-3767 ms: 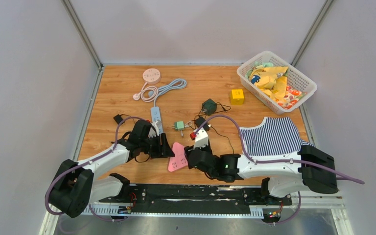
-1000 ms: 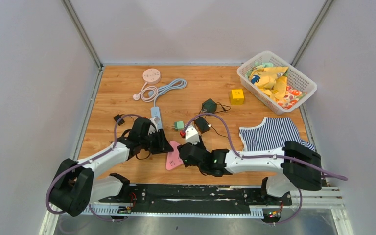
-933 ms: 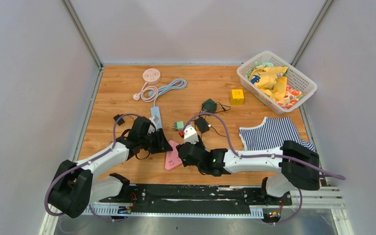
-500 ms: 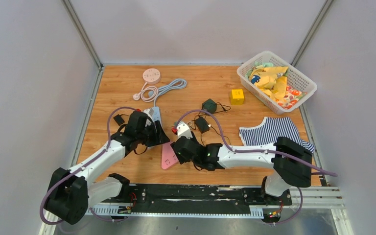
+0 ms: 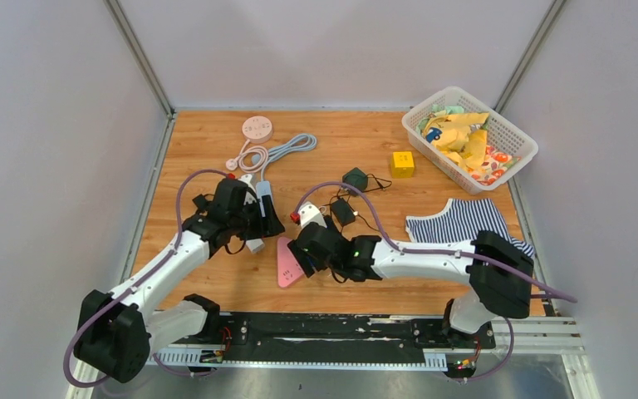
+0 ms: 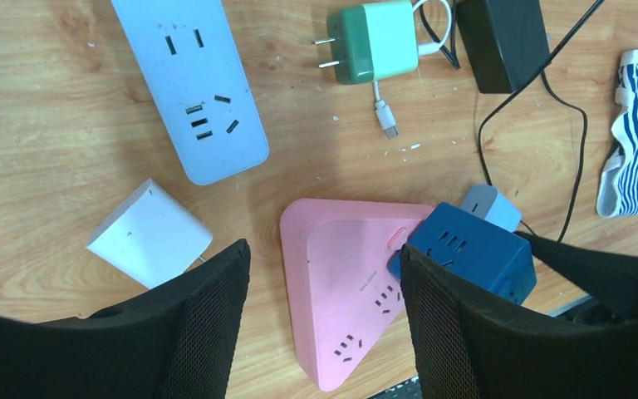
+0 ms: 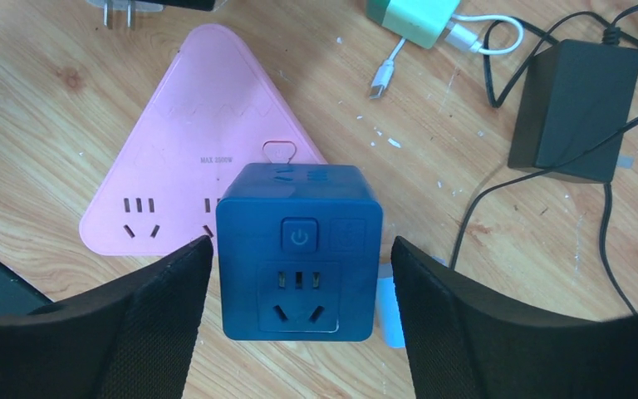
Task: Insert the plug
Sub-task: Insert the plug into the socket, then pick up the plug from the center of the board.
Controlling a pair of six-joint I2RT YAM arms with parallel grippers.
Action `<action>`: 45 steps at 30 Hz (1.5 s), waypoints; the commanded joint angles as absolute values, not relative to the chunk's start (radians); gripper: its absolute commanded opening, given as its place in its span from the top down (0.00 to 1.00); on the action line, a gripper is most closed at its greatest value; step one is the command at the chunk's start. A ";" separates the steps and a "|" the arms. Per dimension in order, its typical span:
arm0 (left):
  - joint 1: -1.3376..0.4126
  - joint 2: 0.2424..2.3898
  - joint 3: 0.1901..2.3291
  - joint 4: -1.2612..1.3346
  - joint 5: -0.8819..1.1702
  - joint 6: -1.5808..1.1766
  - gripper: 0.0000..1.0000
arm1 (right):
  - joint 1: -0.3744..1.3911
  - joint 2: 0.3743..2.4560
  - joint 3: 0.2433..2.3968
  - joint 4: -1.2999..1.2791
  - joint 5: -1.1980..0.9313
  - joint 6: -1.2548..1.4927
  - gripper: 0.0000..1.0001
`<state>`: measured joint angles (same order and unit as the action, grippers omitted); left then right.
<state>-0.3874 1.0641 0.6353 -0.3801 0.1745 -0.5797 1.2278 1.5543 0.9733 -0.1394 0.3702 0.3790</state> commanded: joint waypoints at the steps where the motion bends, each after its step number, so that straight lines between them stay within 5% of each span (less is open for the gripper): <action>1: -0.380 1.067 0.698 -0.461 0.156 -0.490 0.31 | 1.194 1.503 0.992 -0.158 0.332 0.340 0.16; 5: -0.380 1.081 0.736 -0.513 0.158 -0.448 0.28 | 1.167 1.467 0.970 -0.145 0.304 0.326 0.08; 13: -0.380 1.048 0.748 -0.558 0.243 -0.405 0.00 | 1.032 1.342 0.929 -0.140 0.283 0.288 0.01; 22: -0.380 0.952 0.751 -0.594 0.328 -0.375 0.00 | 0.710 1.304 0.975 -0.149 0.346 0.182 0.00; 32: -0.380 0.857 0.711 -0.559 0.276 -0.339 0.00 | 0.409 1.510 1.069 -0.064 0.334 0.117 0.04; 45: -0.380 0.739 0.698 -0.550 0.222 -0.346 0.00 | 0.301 1.813 1.201 0.060 0.279 0.116 0.06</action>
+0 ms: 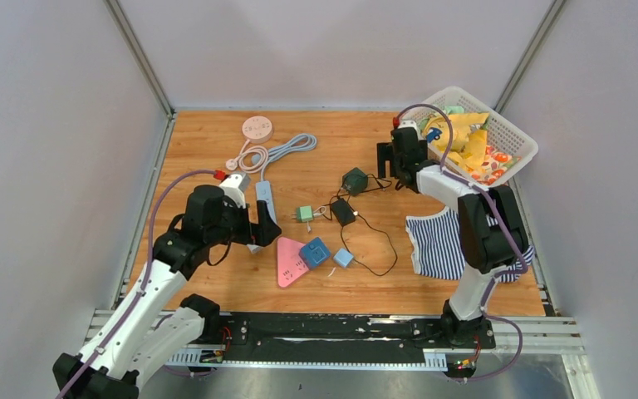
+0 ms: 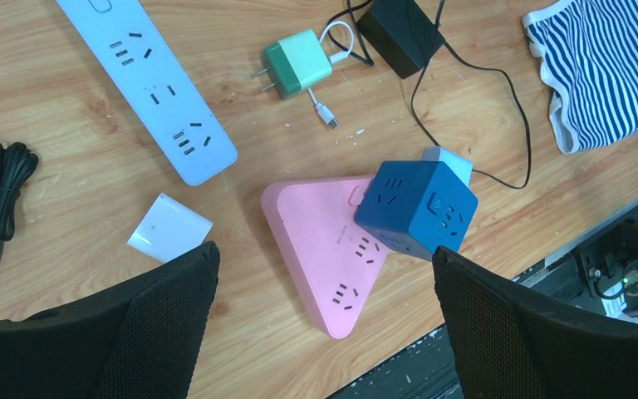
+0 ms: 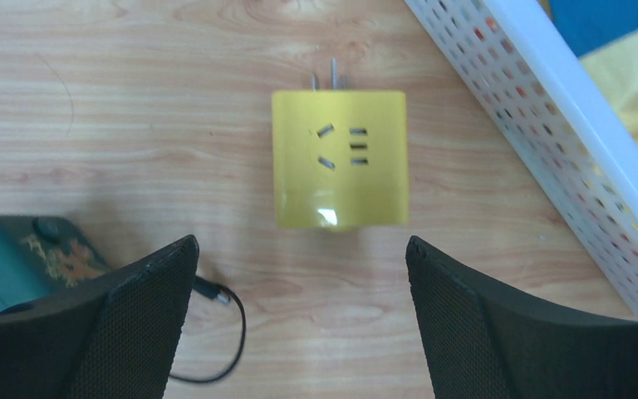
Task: Insert the plug
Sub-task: Pick up the plug from the center of the board.
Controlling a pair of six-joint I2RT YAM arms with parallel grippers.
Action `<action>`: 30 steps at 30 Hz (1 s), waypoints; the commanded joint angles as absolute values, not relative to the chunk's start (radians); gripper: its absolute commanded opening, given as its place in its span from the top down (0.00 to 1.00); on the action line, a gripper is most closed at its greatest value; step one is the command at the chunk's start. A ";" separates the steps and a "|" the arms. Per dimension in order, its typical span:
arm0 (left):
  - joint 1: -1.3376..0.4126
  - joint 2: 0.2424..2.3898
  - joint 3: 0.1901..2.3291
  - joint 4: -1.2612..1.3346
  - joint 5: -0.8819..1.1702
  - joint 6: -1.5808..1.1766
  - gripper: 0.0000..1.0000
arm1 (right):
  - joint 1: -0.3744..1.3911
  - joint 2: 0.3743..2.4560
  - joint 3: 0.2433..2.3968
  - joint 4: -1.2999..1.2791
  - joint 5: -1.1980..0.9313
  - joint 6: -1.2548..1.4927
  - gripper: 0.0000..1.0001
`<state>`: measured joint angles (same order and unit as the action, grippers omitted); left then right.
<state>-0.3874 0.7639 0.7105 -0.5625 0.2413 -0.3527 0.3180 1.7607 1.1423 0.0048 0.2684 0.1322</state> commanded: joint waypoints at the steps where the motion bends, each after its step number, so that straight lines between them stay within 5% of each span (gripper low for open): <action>1: -0.380 0.738 0.699 -0.550 0.222 -0.345 0.00 | 0.299 1.826 1.211 0.060 0.281 0.119 0.07; 17: -0.381 0.683 0.699 -0.549 0.225 -0.345 0.00 | 0.259 1.936 1.290 0.051 0.334 0.097 0.12; 25: -0.381 0.635 0.695 -0.544 0.212 -0.341 0.00 | 0.256 1.978 1.346 0.012 0.277 0.063 0.32; 30: -0.382 0.589 0.698 -0.555 0.202 -0.336 0.00 | 0.256 1.948 1.334 0.005 0.272 0.057 0.66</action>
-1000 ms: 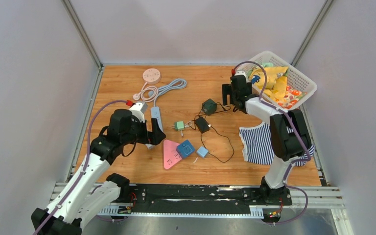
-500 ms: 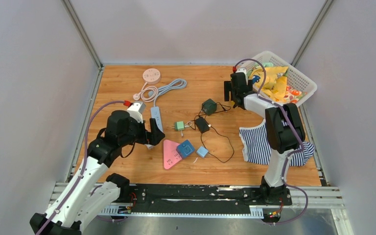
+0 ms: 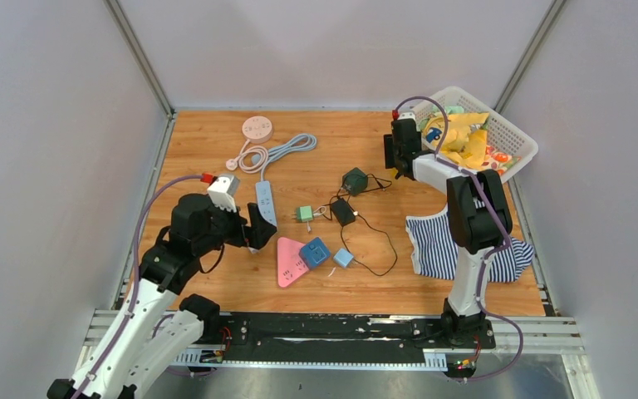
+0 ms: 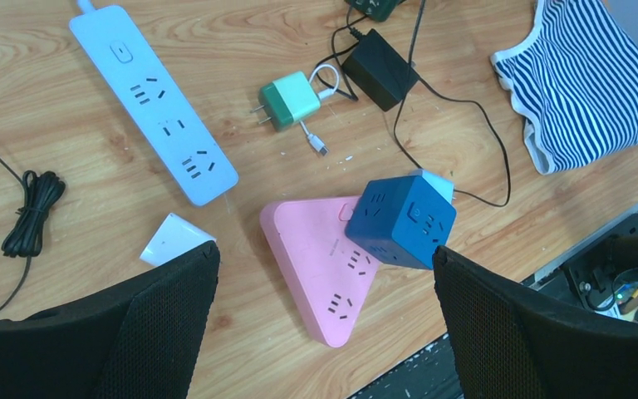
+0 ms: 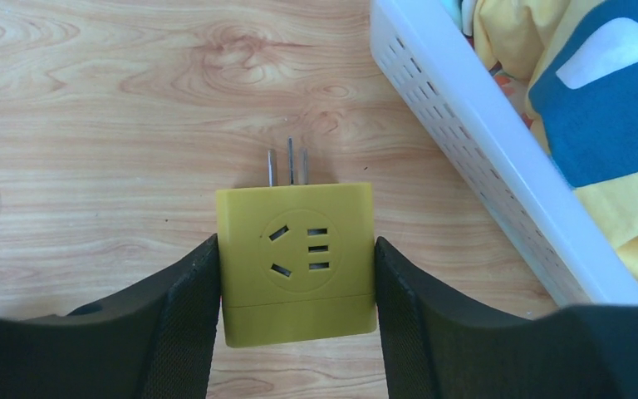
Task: Insert the plug
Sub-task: Pick up the plug from the center of the board.
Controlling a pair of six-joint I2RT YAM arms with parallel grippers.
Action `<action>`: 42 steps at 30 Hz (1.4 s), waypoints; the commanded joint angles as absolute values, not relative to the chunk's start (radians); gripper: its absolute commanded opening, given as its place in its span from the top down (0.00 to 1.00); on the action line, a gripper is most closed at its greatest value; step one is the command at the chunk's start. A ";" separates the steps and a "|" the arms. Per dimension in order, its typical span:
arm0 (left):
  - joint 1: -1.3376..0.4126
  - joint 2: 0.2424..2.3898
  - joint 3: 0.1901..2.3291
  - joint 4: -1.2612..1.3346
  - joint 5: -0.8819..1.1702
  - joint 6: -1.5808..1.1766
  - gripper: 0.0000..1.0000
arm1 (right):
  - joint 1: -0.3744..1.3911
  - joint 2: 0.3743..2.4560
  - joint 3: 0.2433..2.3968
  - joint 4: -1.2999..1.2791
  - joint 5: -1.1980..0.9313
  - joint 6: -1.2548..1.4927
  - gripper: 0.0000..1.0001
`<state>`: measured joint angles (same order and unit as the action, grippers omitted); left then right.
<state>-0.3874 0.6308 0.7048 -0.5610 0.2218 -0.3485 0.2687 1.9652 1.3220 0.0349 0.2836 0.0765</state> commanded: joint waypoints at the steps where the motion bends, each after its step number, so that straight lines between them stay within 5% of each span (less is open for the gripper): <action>1: -0.381 0.572 0.689 -0.546 0.200 -0.337 0.01 | 0.255 1.940 1.333 -0.011 0.268 0.059 0.69; 20: -0.381 0.603 0.650 -0.486 0.274 -0.371 0.05 | 0.386 1.494 1.173 -0.087 0.131 0.139 0.80; 42: -0.380 0.732 0.658 -0.351 0.536 -0.735 0.00 | 0.867 1.042 0.774 0.057 -0.151 -0.056 0.84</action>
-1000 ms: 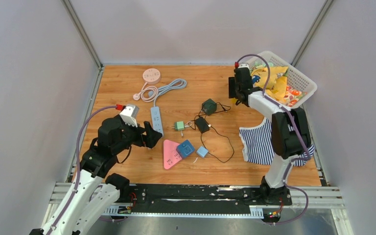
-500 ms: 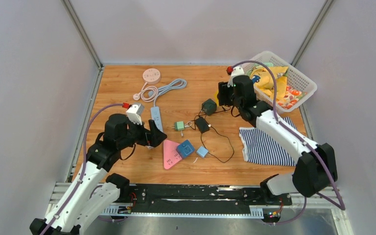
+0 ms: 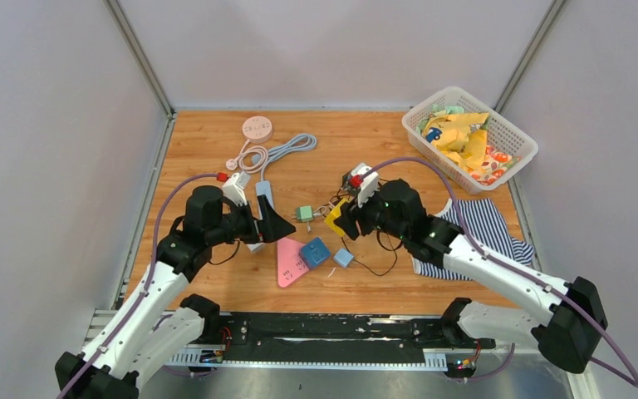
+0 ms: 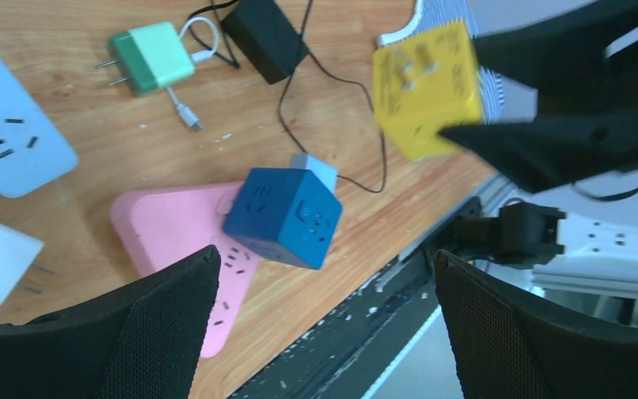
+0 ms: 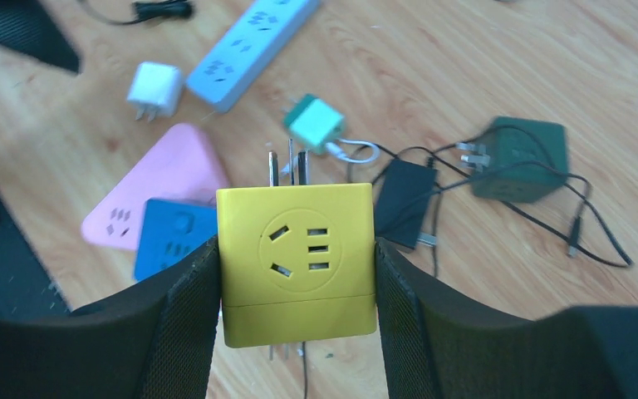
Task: Insert the plug
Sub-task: Pick up the plug from the center of the board.
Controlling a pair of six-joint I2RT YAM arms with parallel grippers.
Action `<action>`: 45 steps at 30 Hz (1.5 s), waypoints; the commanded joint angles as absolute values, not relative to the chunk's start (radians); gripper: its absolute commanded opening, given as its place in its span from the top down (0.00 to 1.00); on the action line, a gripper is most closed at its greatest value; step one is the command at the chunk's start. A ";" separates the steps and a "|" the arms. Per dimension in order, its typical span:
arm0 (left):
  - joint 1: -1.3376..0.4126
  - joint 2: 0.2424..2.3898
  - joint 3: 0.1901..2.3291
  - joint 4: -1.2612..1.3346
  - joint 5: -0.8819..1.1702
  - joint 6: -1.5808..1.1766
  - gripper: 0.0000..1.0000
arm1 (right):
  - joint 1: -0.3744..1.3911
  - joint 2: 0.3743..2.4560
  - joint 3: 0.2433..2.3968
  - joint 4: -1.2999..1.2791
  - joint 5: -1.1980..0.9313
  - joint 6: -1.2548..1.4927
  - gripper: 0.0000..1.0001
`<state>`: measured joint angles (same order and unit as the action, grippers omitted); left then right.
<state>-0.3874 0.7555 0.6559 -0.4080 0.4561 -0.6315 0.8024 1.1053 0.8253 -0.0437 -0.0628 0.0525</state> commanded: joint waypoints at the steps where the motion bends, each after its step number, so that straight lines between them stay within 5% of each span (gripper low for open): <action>1: -0.380 0.729 0.655 -0.336 0.549 -0.755 0.00 | 0.881 1.027 0.764 0.067 -0.169 -0.063 0.84; 31: -0.380 0.788 0.523 -0.026 0.802 -1.054 0.12 | 1.123 1.117 0.826 0.309 -0.157 -0.149 0.86; 45: -0.381 0.803 0.533 -0.017 0.837 -1.060 0.67 | 1.123 1.145 0.763 0.394 -0.104 -0.149 0.80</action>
